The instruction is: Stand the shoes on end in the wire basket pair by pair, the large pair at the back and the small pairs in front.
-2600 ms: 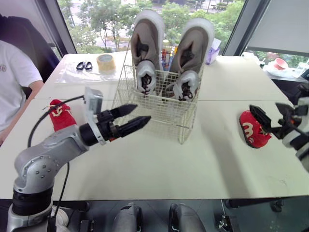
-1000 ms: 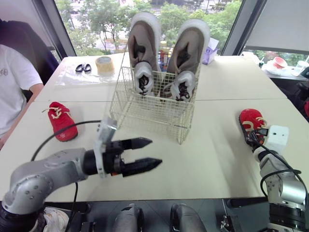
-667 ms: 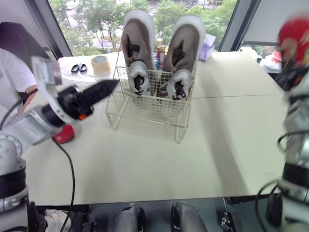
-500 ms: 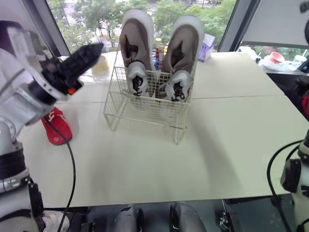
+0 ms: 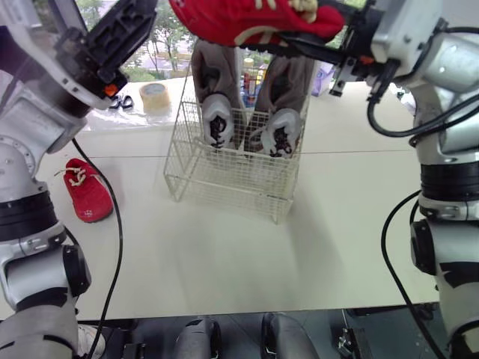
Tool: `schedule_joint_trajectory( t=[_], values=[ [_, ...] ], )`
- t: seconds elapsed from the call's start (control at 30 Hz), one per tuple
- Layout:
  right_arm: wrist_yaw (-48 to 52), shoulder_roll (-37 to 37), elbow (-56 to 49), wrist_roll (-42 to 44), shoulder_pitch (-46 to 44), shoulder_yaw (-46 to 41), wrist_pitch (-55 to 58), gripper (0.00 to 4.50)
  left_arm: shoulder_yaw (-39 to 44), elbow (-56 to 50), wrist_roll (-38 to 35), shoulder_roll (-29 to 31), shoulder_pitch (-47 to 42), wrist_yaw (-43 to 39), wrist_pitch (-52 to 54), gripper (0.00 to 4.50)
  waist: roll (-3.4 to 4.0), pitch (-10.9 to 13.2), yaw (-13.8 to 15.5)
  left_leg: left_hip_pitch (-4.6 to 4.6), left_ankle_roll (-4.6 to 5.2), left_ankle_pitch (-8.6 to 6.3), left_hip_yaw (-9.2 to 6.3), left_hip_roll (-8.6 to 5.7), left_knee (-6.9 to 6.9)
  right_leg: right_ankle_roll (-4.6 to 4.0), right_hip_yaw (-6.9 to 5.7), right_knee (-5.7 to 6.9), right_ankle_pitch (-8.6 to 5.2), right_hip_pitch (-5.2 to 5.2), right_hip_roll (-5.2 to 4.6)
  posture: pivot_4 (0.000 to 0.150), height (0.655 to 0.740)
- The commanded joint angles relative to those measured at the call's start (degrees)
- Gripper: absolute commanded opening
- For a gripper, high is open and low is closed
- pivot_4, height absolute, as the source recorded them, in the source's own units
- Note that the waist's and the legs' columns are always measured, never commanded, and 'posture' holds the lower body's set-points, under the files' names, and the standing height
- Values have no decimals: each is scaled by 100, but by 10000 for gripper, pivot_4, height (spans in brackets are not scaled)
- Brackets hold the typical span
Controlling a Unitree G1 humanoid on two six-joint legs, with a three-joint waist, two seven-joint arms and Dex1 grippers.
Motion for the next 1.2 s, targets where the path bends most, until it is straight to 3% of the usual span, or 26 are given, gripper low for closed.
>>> schedule_joint_trajectory(
  t=[0.03,0.13,0.27,0.37,0.43,0.5,0.6,0.77,0.83,1.0,1.1,1.2],
  values=[
    [86,52,23,-178,-109,-64,-480,7863,-162,31,277,-93,-321,-387,54,45000,0,0,-1,1,-2,1,0,1,-1,0,-1,0,0,-1,1,1500,7400],
    [114,107,85,-287,-128,-40,-672,7863,-330,292,605,-189,-456,-712,73,45000,0,0,-9,5,-8,5,0,3,-1,0,-3,3,0,-1,3,1500,7400],
    [90,129,17,-405,-99,-54,-794,7545,-326,612,762,-278,-604,-1012,188,26967,0,0,-10,7,-11,6,0,4,-1,0,-3,6,0,-1,3,1500,7400],
    [76,106,-113,-503,-17,-37,-839,7545,-263,693,779,-352,-683,-1099,261,10661,0,0,-11,7,-11,6,0,4,-1,0,-3,5,0,-2,3,1500,7400],
    [61,107,-158,-540,1,-39,-817,7545,-233,708,809,-399,-702,-1110,299,2708,0,0,-6,7,-11,6,-1,4,-1,0,-3,5,0,-1,2,1500,7400],
    [-45,117,-240,-573,39,-71,-693,7545,-112,701,709,-498,-699,-987,321,2616,0,0,-4,7,-10,6,-1,4,-1,0,-3,5,0,-1,2,1500,7400],
    [-301,78,-536,-428,331,-245,-46,19159,304,579,353,-747,-614,-479,259,2616,0,0,8,7,-11,6,-3,4,-1,0,-2,6,0,0,1,1500,7400],
    [-1186,220,-1348,279,1217,-910,1637,44516,1120,24,-364,-1274,-256,676,-214,2616,-2,0,8,7,-10,6,-9,4,0,-1,-3,6,0,5,-4,1500,7400],
    [-1989,764,-1781,1015,1414,-1242,2448,44516,1315,-246,-554,-1605,-134,988,-554,2616,-6,2,-14,7,-12,7,-9,5,2,-3,-4,8,2,2,-5,1500,7400],
    [-4516,3178,-2483,3735,1442,-1943,3811,44516,1241,-868,-430,-2790,105,1394,-1544,2616,-2,-1,11,25,-33,19,-14,15,-7,-10,-8,19,5,9,6,1500,7400],
    [-5253,4150,-2627,4884,1291,-2001,3878,44516,983,-1079,-412,-3224,254,1508,-1714,2616,-3,-1,33,13,-32,21,-19,14,-4,-21,-15,13,12,8,11,1500,7400],
    [-5619,4644,-2622,5658,1156,-2056,3779,44516,718,-1214,-447,-3474,471,1577,-1715,2616,-4,-2,39,4,-15,12,-21,10,-1,-21,-16,9,13,10,10,1500,7400]
  ],
)
